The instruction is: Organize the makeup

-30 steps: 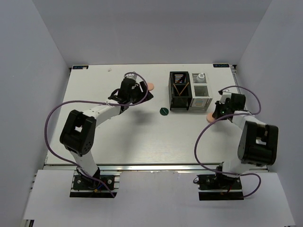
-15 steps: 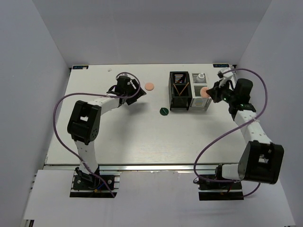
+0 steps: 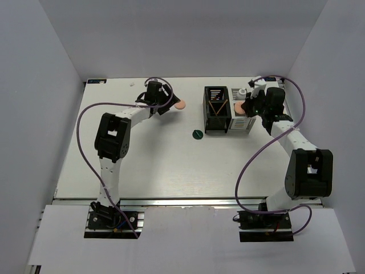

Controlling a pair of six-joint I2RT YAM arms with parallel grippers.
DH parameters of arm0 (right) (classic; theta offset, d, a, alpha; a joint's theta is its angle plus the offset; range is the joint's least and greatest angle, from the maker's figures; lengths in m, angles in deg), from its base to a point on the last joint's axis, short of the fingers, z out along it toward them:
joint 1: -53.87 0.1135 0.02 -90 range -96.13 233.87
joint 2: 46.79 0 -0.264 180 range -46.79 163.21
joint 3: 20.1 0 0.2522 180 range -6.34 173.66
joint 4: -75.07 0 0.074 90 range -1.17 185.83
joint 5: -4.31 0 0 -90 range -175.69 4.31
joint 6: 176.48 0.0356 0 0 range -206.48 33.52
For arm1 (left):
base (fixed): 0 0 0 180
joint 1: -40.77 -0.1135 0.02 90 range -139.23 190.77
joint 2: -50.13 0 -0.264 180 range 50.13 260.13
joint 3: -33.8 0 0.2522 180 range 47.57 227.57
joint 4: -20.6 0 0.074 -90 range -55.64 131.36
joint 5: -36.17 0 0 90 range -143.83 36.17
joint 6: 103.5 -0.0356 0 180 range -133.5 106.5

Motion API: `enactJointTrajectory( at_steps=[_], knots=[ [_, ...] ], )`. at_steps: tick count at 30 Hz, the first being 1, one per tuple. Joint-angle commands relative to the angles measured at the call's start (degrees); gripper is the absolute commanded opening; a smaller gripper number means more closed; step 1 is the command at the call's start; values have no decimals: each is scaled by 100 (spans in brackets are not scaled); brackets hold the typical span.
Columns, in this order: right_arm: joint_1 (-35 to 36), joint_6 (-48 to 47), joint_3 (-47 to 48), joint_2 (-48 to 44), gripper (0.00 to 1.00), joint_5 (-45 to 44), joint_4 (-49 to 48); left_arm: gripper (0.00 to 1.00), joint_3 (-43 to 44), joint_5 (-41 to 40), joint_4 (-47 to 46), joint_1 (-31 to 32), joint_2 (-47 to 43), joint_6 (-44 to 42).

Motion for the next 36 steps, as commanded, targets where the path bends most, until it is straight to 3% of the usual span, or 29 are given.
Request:
enactJointTrajectory(
  at_steps=[1,4,7,8,11,13,17,20,27,33,36],
  knots=[
    [-17,-163,261,17,4,-377,-114,82,523,-126,-121,-43,312,137],
    [-17,-233,287,52,10,-439,-1,81,743,-257,-323,-43,559,251],
    [-17,-303,261,61,21,-448,88,79,876,-345,-421,-35,709,357],
    [-17,-321,244,69,32,-448,131,79,980,-346,-429,-26,805,383],
    [-17,-374,174,26,53,-378,140,78,1217,-389,-421,-8,1016,410],
    [-17,-383,138,-53,58,-317,88,77,1350,-407,-421,9,1113,445],
    [-17,-260,68,-238,59,-255,-53,75,1649,-477,-421,36,1342,594],
    [-43,-111,-11,-501,59,-237,-149,73,2139,-802,17,62,1552,595],
    [-202,197,-187,-879,59,-255,-246,68,2975,-697,1036,167,2044,165],
    [-448,356,-240,-985,59,-185,-237,68,2933,-750,1645,299,2054,-793],
    [-483,391,-240,-994,59,-149,-255,69,2477,-899,1619,369,1852,-1328]
  ],
)
